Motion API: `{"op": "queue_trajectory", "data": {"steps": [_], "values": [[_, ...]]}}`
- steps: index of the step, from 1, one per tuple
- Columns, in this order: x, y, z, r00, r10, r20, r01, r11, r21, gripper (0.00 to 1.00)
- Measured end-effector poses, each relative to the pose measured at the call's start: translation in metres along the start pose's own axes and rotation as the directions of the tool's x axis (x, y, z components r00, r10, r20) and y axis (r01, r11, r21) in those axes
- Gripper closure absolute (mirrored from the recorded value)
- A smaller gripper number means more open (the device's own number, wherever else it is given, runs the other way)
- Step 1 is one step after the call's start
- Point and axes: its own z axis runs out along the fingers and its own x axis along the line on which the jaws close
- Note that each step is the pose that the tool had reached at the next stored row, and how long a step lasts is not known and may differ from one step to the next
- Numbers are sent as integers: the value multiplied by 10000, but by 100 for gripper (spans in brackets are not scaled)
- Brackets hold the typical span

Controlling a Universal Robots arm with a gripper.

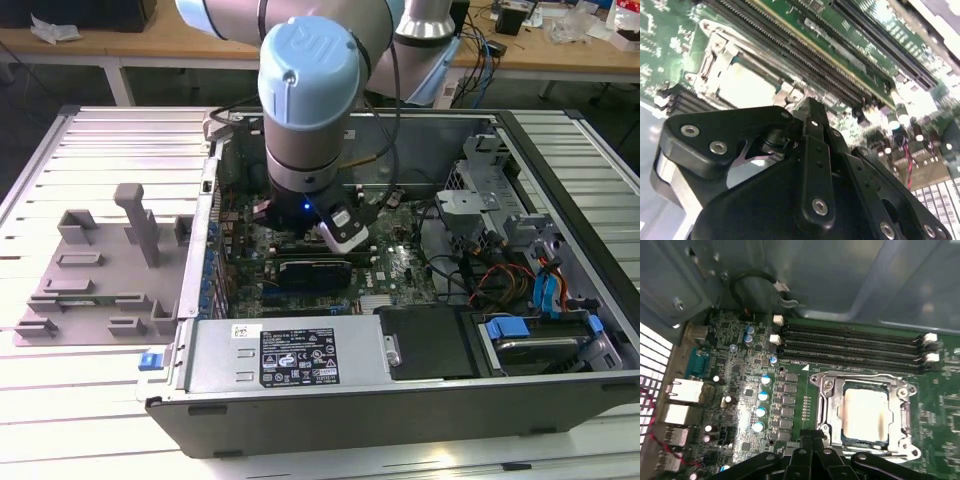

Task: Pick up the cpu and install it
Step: 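Install the second cpu locking lever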

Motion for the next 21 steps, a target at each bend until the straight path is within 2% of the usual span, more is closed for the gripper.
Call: {"op": "queue_trajectory", "data": {"steps": [1,2,6,7,9,10,11,15,17,18,19,20,21], "values": [[-11,16,-50,10000,6,-18,-6,10000,2,89],[-45,25,-63,10000,12,-33,-12,10000,1,89],[-187,10,-63,10000,41,-39,-41,10000,56,89],[-232,5,-62,10000,58,-70,-57,9999,142,89],[-280,16,-57,9998,86,-175,-79,9993,370,89],[-304,41,-49,9997,103,-240,-91,9986,522,89],[-329,81,-36,9996,113,-267,-97,9981,605,89],[-418,261,22,9995,115,-286,-95,9974,709,89],[-478,393,65,9994,125,-320,-98,9964,846,89],[-493,429,77,9992,143,-374,-105,9949,1000,89],[-514,446,83,9967,272,-760,-148,9871,1593,89],[-522,447,84,9958,309,-861,-158,9852,1708,89],[-536,445,84,9958,310,-864,-158,9851,1711,89]]}}
